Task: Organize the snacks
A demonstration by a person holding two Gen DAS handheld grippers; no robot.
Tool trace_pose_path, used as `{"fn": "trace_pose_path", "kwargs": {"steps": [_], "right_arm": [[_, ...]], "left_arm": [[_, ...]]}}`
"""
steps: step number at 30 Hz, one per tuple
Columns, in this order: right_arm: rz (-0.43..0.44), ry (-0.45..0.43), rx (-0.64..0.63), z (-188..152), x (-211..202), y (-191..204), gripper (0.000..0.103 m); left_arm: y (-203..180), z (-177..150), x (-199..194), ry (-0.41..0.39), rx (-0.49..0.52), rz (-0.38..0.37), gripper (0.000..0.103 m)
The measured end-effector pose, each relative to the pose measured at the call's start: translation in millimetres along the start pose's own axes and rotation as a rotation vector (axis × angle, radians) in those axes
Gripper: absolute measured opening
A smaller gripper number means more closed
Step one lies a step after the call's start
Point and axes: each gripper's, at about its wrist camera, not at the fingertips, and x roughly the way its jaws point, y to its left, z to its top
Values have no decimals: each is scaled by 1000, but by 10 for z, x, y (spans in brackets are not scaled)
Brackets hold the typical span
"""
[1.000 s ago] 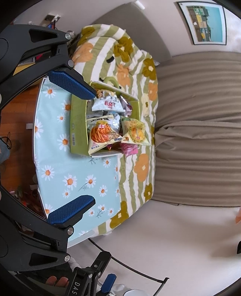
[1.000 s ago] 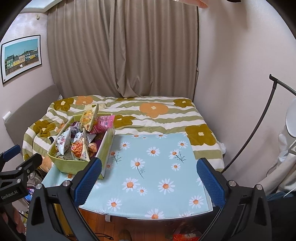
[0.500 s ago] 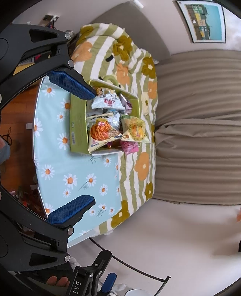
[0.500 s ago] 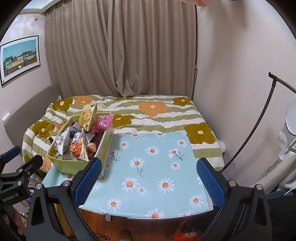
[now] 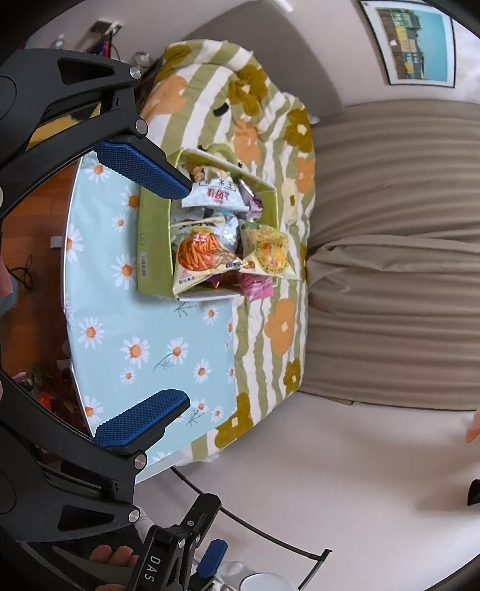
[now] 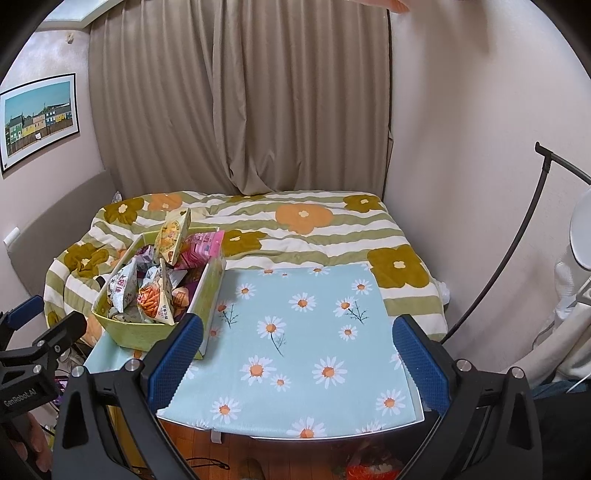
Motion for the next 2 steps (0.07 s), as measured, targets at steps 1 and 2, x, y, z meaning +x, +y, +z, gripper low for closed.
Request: {"fn": "trace_pose_path", "kwargs": {"steps": [1,2], "right_arm": [[0,1,1,-3,0,-10,102],[1,1,1,-3,0,-10,102]], "left_arm": [[-1,6,2,-6,3,5,102],[-3,12,4,-8,4,7,102]]}}
